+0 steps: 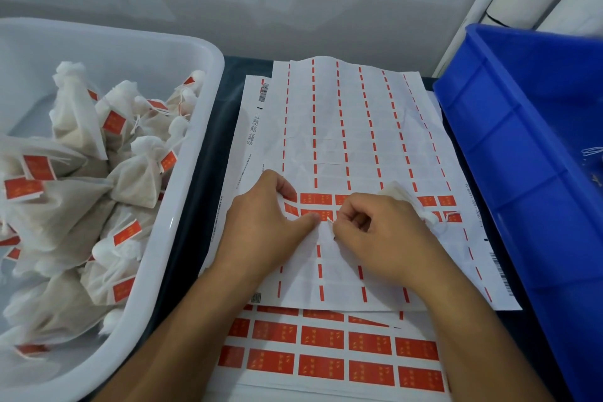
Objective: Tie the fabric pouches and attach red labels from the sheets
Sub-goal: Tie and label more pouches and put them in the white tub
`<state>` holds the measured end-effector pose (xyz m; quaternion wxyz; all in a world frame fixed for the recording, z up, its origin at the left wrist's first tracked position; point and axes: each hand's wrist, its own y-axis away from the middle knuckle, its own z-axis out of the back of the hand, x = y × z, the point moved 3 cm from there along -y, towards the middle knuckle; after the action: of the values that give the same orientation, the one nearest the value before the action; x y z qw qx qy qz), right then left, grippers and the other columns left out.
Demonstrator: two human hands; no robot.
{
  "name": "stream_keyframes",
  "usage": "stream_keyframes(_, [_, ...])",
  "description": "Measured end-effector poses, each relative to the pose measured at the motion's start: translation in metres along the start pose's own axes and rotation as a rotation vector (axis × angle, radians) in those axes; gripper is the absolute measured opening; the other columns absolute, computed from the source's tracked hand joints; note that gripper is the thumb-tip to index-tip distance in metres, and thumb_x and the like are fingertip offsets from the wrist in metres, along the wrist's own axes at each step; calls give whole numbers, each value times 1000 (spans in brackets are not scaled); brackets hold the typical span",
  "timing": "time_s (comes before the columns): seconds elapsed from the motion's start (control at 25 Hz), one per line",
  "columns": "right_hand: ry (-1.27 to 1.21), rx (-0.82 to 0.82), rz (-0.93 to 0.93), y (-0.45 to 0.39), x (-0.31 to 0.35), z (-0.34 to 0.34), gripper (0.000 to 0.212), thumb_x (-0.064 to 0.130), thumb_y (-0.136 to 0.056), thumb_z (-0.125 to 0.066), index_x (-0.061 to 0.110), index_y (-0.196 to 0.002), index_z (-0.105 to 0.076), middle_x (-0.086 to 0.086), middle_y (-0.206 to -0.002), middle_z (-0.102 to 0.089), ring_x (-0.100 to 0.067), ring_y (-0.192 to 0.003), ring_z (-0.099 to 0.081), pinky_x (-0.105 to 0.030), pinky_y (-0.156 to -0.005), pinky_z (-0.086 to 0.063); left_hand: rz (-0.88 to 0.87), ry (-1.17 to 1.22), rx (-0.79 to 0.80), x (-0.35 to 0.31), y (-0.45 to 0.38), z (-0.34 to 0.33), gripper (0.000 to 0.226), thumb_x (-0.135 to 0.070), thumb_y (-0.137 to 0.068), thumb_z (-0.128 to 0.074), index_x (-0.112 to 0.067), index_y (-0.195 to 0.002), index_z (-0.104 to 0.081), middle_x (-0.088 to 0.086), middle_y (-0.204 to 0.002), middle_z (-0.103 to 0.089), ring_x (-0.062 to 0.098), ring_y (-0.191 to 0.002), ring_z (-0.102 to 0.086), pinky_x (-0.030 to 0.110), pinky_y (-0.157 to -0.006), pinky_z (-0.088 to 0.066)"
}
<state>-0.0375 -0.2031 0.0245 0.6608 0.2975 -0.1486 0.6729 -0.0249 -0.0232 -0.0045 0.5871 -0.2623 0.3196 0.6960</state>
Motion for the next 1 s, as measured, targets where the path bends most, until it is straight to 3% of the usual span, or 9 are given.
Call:
stream_keyframes(0.2, [-38,-2,-1,1,-4,10,15,34,-97,-66,31,-82,-65,14,-83,-66,-8,-79,-64,-16,-66,-48,6,-5,-4,0,0,0,44,-56,-78,-82,-41,-101,-47,-25,-104,-53,-4,-67,-56,7,-53,-39])
stream_keyframes(0.36, [-13,-27,-4,5,-7,20,17,36,-96,-67,32,-81,-65,16,-85,-65,-5,-76,-64,-12,-61,-44,-6,3,-5,-1,3,2,42,-55,-79,-82,-42,-97,-46,-25,-104,-53,-4,-67,-57,6,-51,-39])
stream_keyframes(0.52, [-57,-84,-4,7,-11,34,17,34,-93,-70,33,-77,-65,20,-78,-67,8,-80,-62,-13,-60,-44,-7,17,-4,-1,3,5,42,-53,-78,-82,-42,-99,-48,-26,-102,-54,-2,-72,-61,8,-54,-44])
stream_keyframes(0.68, [-34,-238,-27,7,-15,46,16,38,-91,-73,35,-78,-65,21,-74,-66,-1,-70,-64,-11,-58,-41,3,-28,-22,-3,4,12,51,-56,-76,-83,-43,-109,-47,-30,-94,-49,0,-72,-61,11,-55,-46])
stream_keyframes(0.8, [-25,-266,-24,5,-16,45,17,40,-90,-74,36,-77,-64,23,-73,-64,0,-69,-63,-9,-58,-39,-23,-61,-56,-5,6,13,56,-56,-73,-84,-44,-112,-46,-31,-92,-46,0,-70,-59,11,-56,-44])
stream_keyframes(0.92, [-101,-266,5,3,-17,45,17,39,-91,-72,36,-77,-64,24,-72,-65,14,-81,-60,-6,-50,-42,-32,-98,-80,-6,6,13,57,-56,-73,-85,-42,-113,-47,-24,-102,-51,-1,-70,-55,9,-58,-40])
stream_keyframes(1.0, [-150,-250,21,3,-19,46,16,38,-93,-70,35,-78,-63,23,-75,-66,17,-85,-57,-3,-53,-44,-19,-113,-77,-6,6,13,58,-57,-72,-85,-43,-114,-47,-22,-106,-52,-1,-71,-55,10,-58,-40])
